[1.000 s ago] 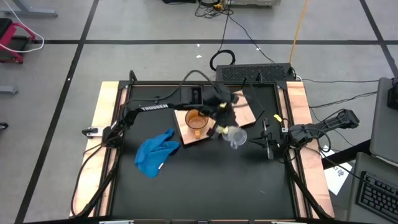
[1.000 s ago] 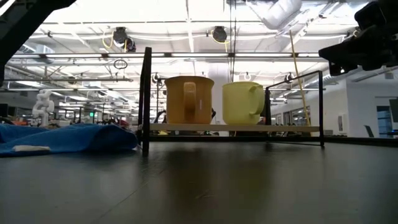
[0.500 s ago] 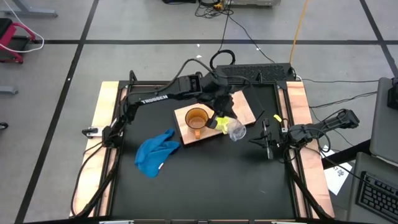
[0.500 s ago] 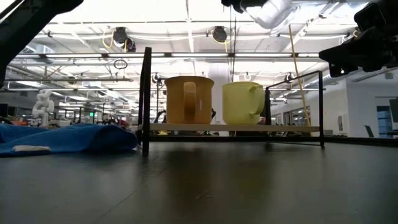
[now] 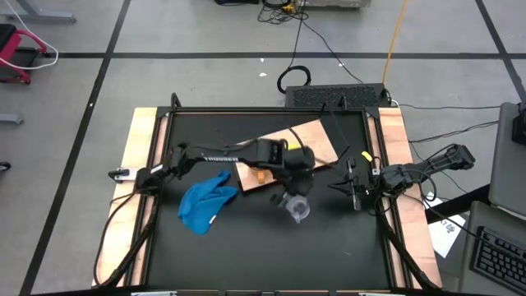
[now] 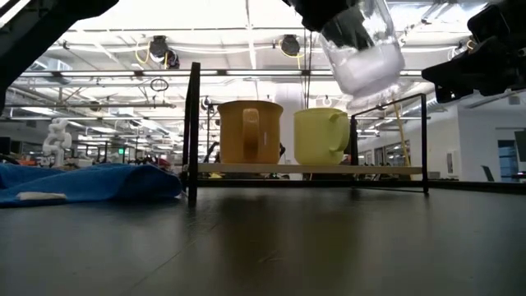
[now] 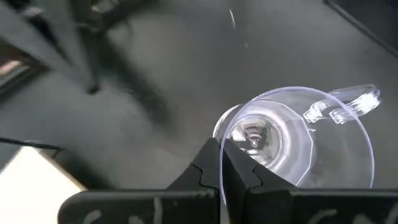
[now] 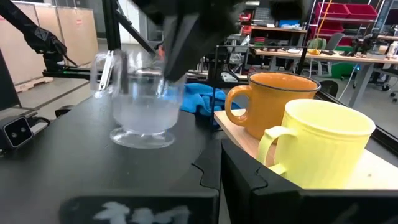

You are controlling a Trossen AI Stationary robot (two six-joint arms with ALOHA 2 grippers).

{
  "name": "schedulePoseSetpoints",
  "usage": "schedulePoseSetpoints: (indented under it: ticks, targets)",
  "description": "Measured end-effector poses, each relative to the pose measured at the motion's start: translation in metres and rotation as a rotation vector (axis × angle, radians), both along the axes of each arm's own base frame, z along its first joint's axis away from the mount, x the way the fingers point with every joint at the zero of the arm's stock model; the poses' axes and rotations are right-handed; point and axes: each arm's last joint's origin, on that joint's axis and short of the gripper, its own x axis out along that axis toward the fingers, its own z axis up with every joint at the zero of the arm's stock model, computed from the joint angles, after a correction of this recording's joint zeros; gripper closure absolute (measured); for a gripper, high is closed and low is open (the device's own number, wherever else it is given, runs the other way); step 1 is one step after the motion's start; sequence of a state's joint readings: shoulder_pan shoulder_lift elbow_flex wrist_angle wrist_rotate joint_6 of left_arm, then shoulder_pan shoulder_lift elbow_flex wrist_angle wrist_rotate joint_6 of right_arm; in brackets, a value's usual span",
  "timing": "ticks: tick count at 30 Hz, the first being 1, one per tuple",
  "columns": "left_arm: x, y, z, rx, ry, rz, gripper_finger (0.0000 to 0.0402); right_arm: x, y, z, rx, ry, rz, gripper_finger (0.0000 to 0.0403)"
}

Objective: Stack small to large cups/mugs on shelf
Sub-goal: Put the transparent mug on the shelf aligned with the yellow mug

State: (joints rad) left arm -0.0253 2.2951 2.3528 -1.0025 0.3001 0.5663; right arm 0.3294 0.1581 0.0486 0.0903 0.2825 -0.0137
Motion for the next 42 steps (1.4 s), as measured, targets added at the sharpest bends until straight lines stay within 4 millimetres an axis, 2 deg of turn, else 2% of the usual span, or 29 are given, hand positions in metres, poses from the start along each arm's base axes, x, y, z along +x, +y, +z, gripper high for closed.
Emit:
schedulePoseSetpoints:
  ticks: [4,10,14,19,42]
  targets:
    - [0.004,-0.012,-0.012,0.037,0.029,0.021,0.0401,0.0,0.0,0.0,0.001,0.002,0.0,0.0403]
    - [0.012,-0.026,-0.04,0.039,0.1,0.029,0.0401,0.0,0.0,0.0,0.002,-0.001,0.0,0.0403]
    - [0.014,-0.03,-0.058,0.063,0.165,0.036,0.0401,0.0,0.0,0.0,0.002,-0.001,0.0,0.0403]
    - [0.016,-0.03,-0.07,0.061,0.212,0.058,0.0401,0.0,0.0,0.0,0.002,-0.001,0.0,0.0403]
    - [0.017,-0.034,-0.073,0.075,0.208,0.057,0.0401,0.0,0.0,0.001,0.004,-0.006,0.001,0.0403]
